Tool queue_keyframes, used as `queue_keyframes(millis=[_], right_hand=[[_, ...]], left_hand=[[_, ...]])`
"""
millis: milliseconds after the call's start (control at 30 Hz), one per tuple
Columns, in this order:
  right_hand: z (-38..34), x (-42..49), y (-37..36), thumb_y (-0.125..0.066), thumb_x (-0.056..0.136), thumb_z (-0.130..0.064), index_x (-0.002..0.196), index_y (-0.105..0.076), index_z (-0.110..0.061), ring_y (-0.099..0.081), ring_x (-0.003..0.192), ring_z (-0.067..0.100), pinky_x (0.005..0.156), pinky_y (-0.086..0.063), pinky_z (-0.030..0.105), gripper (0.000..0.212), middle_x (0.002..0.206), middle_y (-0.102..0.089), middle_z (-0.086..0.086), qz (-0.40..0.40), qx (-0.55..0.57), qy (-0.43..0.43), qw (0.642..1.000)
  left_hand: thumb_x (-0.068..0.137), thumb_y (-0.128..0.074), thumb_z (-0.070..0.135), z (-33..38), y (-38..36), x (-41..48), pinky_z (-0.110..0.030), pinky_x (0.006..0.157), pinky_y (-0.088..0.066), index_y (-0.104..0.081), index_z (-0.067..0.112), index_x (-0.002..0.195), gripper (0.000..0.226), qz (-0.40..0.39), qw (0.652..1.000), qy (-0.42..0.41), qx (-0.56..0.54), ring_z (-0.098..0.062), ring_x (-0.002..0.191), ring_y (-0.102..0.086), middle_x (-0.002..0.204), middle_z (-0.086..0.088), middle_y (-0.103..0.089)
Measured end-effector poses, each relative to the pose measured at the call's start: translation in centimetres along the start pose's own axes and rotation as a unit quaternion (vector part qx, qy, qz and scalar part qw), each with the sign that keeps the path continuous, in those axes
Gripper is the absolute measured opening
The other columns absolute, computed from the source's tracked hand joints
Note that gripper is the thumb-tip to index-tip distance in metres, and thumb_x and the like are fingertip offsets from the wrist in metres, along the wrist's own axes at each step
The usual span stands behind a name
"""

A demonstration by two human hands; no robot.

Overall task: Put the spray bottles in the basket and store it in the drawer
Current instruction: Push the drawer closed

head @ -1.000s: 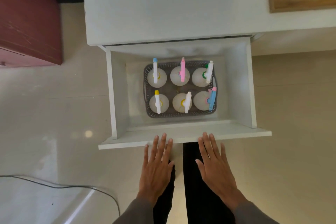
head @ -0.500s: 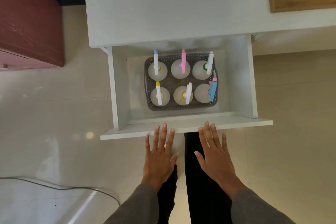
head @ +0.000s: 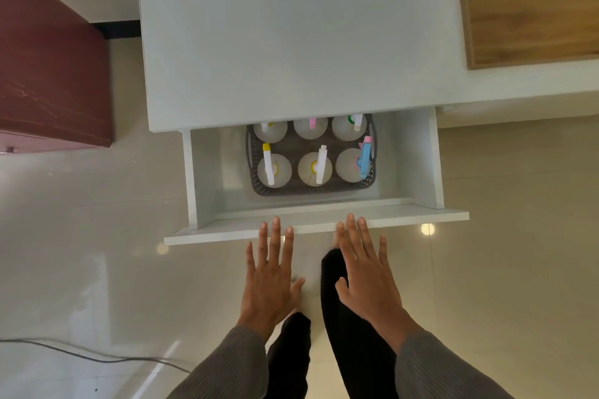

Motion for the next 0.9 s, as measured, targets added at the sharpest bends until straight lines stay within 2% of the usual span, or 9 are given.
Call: queue_keyframes(millis=[133,267,333,467,633,767,900], right_hand=[[0.5,2.0,2.0,-0.062,0.08,-0.031,0.155,0.012,-0.021,0.015,0.151,0.026,0.119,0.004,0.052,0.106,0.164,0.015,0.005,-0.002,0.002,0.011,1.0],[0.5,3.9,3.3,-0.057,0.079,-0.023,0.153,0.019,-0.023,0.025,0.148,0.022,0.116,0.017,0.047,0.106,0.161,0.026,0.002,-0.003,0.019,0.013,1.0],[0.5,4.9,4.1,-0.056,0.077,-0.02,0.153,0.02,-0.023,0.027,0.148,0.021,0.118,0.014,0.049,0.107,0.16,0.028,0.001,-0.003,0.027,0.015,1.0],[0.4,6.8,5.7,-0.055,0.079,-0.024,0.152,0.022,-0.022,0.027,0.148,0.022,0.121,0.006,0.054,0.107,0.16,0.029,0.002,-0.002,0.018,0.022,1.0],[0.4,9.8,7.5,-0.057,0.083,-0.044,0.151,0.024,-0.022,0.023,0.149,0.025,0.12,0.002,0.06,0.108,0.162,0.025,0.005,0.013,-0.007,0.023,1.0],[0.2,12.3,9.1,-0.06,0.082,-0.035,0.155,0.01,-0.019,0.01,0.151,0.031,0.119,-0.006,0.062,0.103,0.164,0.014,0.009,0.056,-0.018,0.008,0.998],[0.4,14.3,10.8,-0.069,0.075,-0.024,0.157,-0.002,-0.02,0.004,0.152,0.033,0.118,-0.003,0.063,0.106,0.165,0.005,0.01,0.106,-0.073,-0.003,0.992]], left_hand=[[0.082,-0.051,0.07,0.1,2.1,1.9,-0.063,0.114,-0.022,-0.004,0.008,0.153,0.106,-0.002,1.0,0.008,0.005,-0.046,0.146,0.005,0.161,-0.022,0.009],[0.082,-0.05,0.069,-0.1,3.8,3.7,-0.064,0.114,-0.021,-0.001,0.007,0.153,0.106,-0.008,1.0,0.017,0.011,-0.046,0.146,0.009,0.16,-0.024,0.012],[0.084,-0.05,0.065,-0.2,4.6,4.5,-0.064,0.114,-0.02,-0.001,0.007,0.153,0.102,0.004,1.0,0.018,0.002,-0.045,0.146,0.01,0.16,-0.023,0.012],[0.086,-0.047,0.064,-1.0,5.6,6.5,-0.064,0.116,-0.013,0.007,0.01,0.154,0.101,0.001,1.0,0.021,-0.002,-0.041,0.145,0.021,0.158,-0.02,0.025],[0.086,-0.051,0.063,-2.0,7.8,9.5,-0.066,0.115,-0.013,-0.001,0.012,0.155,0.099,0.025,0.999,0.023,0.001,-0.039,0.147,0.014,0.161,-0.018,0.016],[0.083,-0.063,0.051,-2.9,10.1,11.4,-0.069,0.112,-0.015,-0.014,0.016,0.155,0.094,0.078,0.996,0.021,-0.024,-0.036,0.149,0.001,0.163,-0.014,0.003],[0.083,-0.064,0.042,-2.7,12.0,12.9,-0.064,0.116,-0.008,-0.005,0.02,0.156,0.097,0.117,0.993,-0.015,-0.009,-0.033,0.15,0.007,0.164,-0.01,0.011]])
Point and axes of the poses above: each hand's wrist, its own x-axis towards the middle knuckle, its own y-axis out of the back of the hand, z = x × y, the point moved 6 cm from there along x, towards the middle knuckle
